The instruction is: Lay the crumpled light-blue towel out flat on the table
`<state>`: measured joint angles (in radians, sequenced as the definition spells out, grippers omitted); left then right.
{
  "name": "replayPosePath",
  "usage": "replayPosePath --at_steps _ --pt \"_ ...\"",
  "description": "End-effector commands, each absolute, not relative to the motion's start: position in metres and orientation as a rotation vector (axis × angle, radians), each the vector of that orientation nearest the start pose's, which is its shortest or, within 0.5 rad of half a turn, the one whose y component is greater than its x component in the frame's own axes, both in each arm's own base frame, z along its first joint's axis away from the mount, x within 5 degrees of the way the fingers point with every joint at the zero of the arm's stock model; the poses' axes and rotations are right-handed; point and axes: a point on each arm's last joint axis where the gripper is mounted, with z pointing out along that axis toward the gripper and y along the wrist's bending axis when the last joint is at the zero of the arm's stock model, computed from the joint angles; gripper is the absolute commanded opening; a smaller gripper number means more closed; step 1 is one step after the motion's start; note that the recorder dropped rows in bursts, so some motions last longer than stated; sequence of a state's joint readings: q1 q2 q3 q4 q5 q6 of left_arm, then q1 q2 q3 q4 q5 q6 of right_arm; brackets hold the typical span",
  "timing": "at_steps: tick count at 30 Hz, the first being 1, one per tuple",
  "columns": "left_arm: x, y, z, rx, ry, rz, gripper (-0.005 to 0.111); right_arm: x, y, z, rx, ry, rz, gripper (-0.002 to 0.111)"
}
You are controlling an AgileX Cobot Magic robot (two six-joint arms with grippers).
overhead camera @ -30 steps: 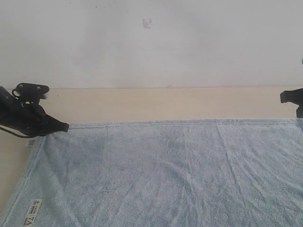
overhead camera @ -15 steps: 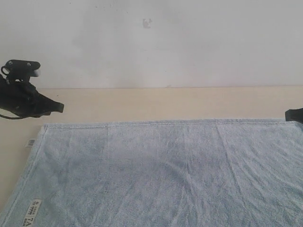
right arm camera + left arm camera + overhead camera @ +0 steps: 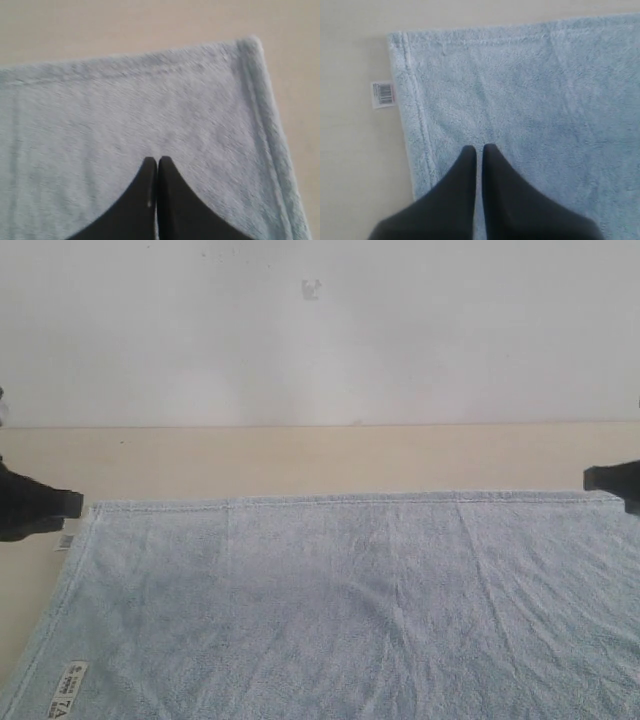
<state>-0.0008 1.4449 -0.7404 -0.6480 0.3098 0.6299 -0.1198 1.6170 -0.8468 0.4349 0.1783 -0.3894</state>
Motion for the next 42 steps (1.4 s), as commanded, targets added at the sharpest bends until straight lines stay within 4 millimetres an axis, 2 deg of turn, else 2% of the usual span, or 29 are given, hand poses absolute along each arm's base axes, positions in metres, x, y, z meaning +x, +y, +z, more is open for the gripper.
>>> replayPosePath --at_steps 1,2,4,7,10,13,15,17,23,27,31,33,34,42 --pt "0.243 -0.02 0.258 0.064 2.244 -0.246 0.004 0.304 0.006 0.25 -0.036 2.223 0.075 0.0" --pt "0.23 -0.021 0.277 0.069 2.173 -0.262 0.004 0.292 0.019 0.274 -0.098 2.14 0.092 0.0" --pt "0.213 -0.024 0.297 0.061 2.1 -0.315 0.004 0.273 0.031 0.298 -0.153 2.08 0.134 0.0" --pt "0.194 -0.026 0.315 0.087 2.034 -0.342 0.004 0.247 0.043 0.321 -0.225 2.046 0.198 0.0" --pt "0.178 -0.025 0.331 0.095 1.945 -0.323 0.004 0.208 0.052 0.35 -0.282 1.974 0.273 0.0" --pt "0.169 -0.025 0.338 0.101 1.902 -0.319 0.004 0.17 0.049 0.375 -0.241 1.884 0.353 0.0" --pt "0.165 -0.025 0.341 0.103 1.886 -0.318 0.004 0.148 0.046 0.386 -0.16 1.848 0.433 0.0" --pt "0.165 -0.025 0.341 0.104 1.884 -0.317 0.004 0.129 0.044 0.394 -0.155 1.8 0.452 0.0" --pt "0.165 -0.025 0.341 0.104 1.884 -0.317 0.004 0.096 0.037 0.41 -0.202 1.659 0.403 0.0" --pt "0.165 -0.026 0.341 0.105 1.886 -0.319 0.004 0.092 0.038 0.405 -0.263 1.698 0.381 0.0" --pt "0.165 -0.026 0.341 0.105 1.886 -0.319 0.004 0.097 0.039 0.401 -0.247 1.712 0.404 0.0" --pt "0.165 -0.025 0.341 0.104 1.885 -0.318 0.004 0.111 0.036 0.381 -0.148 1.676 0.405 0.0" --pt "0.165 -0.025 0.341 0.104 1.885 -0.318 0.004 0.112 0.032 0.362 -0.102 1.66 0.366 0.0" --pt "0.165 -0.025 0.341 0.103 1.883 -0.317 0.004 0.082 0.013 0.275 -0.035 1.6 0.213 0.0"
